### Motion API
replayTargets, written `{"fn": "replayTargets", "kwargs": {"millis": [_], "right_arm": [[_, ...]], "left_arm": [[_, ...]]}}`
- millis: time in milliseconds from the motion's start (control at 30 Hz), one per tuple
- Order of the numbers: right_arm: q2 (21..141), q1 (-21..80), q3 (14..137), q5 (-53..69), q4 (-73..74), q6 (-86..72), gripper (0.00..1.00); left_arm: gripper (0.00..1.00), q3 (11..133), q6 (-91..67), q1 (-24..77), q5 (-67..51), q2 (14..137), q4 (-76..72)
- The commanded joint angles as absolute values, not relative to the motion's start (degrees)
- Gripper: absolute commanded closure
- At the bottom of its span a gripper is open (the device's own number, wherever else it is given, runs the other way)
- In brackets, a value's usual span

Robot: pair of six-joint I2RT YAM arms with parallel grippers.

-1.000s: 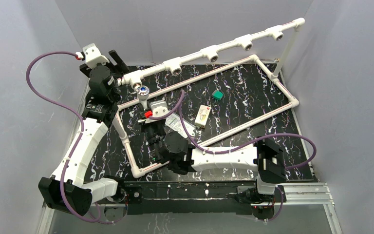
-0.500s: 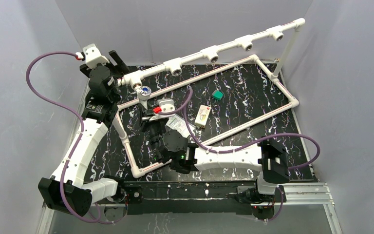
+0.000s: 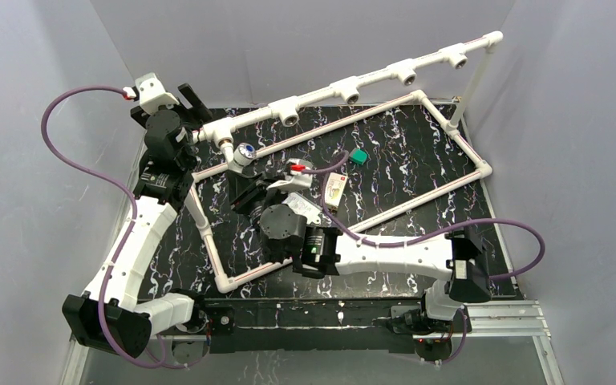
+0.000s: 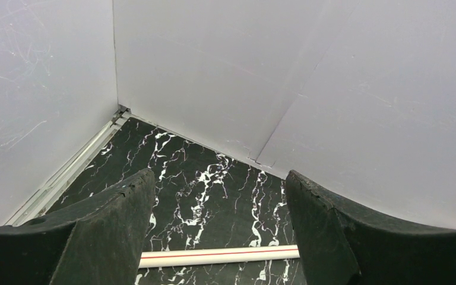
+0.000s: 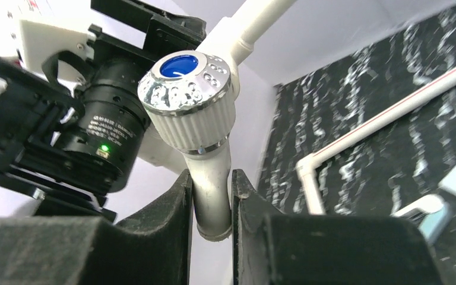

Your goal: Install the water faucets

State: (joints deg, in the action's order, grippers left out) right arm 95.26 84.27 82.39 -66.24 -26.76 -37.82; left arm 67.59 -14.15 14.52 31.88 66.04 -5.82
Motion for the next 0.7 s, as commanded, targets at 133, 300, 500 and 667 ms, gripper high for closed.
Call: {"fn": "replayTargets", "kwargs": {"millis": [133, 300, 500, 667], "right_arm": [[96.4, 79.0, 80.2, -61.8, -10.3, -80.3, 0.99], [96.5, 78.7, 80.2, -58.3, -5.4, -92.7, 0.99], [96.2, 77.2, 78.4, -52.6, -3.5, -103.6, 0.99], [97.0, 76.6, 77.6, -48.5, -3.6, -108.4, 0.99]], "left_arm": [[0.23, 60.9, -15.2, 15.0, 32.6, 68.2, 13.9], [0.23, 60.9, -15.4, 15.0, 32.3, 68.3, 13.9], [0.23, 61.0, -16.0, 15.1, 31.3, 68.5, 14.1], [0.23, 61.1, -16.4, 15.1, 30.6, 68.6, 14.2]]}}
